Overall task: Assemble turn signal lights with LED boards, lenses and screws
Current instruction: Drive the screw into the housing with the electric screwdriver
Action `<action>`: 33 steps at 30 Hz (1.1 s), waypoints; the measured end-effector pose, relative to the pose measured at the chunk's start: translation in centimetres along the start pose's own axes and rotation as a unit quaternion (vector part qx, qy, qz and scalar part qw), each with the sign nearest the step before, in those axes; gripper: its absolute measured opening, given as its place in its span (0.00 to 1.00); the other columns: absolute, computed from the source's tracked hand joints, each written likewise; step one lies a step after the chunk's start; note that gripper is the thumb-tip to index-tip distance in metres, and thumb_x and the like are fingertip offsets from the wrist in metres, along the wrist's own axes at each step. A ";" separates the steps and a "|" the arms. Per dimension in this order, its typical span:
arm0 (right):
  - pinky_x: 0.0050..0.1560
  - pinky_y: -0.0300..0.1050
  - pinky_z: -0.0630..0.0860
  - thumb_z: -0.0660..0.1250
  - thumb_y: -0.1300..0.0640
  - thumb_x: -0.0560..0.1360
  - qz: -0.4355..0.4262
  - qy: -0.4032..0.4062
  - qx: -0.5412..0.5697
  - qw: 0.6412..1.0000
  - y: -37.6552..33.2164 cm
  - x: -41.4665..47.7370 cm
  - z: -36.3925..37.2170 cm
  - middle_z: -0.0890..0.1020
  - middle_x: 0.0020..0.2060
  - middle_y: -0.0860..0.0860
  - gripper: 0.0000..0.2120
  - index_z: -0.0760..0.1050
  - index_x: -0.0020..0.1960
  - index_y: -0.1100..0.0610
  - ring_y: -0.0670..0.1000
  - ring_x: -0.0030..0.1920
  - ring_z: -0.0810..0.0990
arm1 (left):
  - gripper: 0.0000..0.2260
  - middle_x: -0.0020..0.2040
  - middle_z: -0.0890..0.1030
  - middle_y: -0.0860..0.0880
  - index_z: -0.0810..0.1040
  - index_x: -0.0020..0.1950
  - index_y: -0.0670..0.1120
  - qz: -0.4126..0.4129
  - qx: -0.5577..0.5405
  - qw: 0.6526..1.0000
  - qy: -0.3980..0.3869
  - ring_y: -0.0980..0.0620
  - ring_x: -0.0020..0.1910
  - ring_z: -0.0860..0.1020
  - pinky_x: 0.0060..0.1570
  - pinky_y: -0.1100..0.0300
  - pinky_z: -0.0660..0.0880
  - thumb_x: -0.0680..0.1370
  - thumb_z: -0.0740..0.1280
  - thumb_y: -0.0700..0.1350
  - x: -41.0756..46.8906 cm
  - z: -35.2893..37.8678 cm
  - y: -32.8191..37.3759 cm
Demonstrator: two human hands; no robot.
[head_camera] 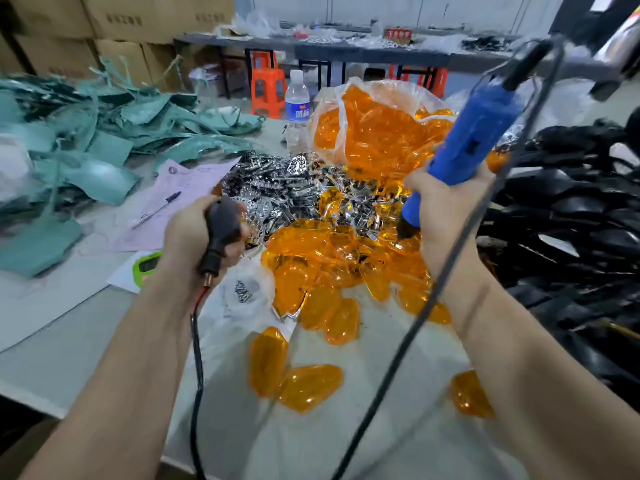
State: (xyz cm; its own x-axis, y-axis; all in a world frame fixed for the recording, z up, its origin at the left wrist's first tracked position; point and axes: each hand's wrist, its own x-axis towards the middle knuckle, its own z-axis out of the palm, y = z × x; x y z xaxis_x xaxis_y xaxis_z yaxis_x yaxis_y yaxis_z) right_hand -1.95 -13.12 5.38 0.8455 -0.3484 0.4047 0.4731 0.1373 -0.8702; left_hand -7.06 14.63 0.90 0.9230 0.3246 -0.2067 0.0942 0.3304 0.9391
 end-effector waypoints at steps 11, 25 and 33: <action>0.36 0.45 0.77 0.60 0.73 0.71 0.273 0.032 0.293 0.916 2.1 0.0 0.6 0.74 0.31 0.55 0.09 0.69 0.43 0.60 0.54 0.29 0.74 | 0.21 0.36 0.75 0.38 0.77 0.41 0.36 0.047 0.163 0.983 0.064 0.43 0.33 0.71 0.34 0.49 0.65 0.73 0.63 0.55 -0.6 8.3 -6.8; 0.41 0.50 0.80 0.60 0.72 0.71 0.203 0.009 0.386 0.900 2.7 -0.5 1.2 0.74 0.32 0.55 0.10 0.70 0.46 0.59 0.55 0.32 0.76 | 0.17 0.35 0.75 0.36 0.78 0.39 0.38 0.074 0.139 0.986 0.051 0.43 0.31 0.71 0.27 0.54 0.67 0.80 0.63 0.49 -0.7 8.5 -7.7; 0.41 0.50 0.79 0.62 0.70 0.65 0.201 0.024 0.385 0.901 2.9 -0.5 0.9 0.74 0.32 0.55 0.11 0.71 0.45 0.59 0.54 0.32 0.75 | 0.18 0.32 0.75 0.36 0.77 0.35 0.38 0.079 0.171 0.977 0.095 0.42 0.32 0.76 0.30 0.50 0.70 0.73 0.64 0.53 -0.9 8.8 -7.6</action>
State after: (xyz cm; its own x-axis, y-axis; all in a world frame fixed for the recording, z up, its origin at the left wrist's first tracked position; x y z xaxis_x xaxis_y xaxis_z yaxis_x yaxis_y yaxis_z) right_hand -0.79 -11.70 2.92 0.9839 -0.1637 0.0720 0.1779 0.8567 -0.4842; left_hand -5.29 4.05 -3.69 0.8533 0.5170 -0.0677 0.1046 -0.0426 0.9936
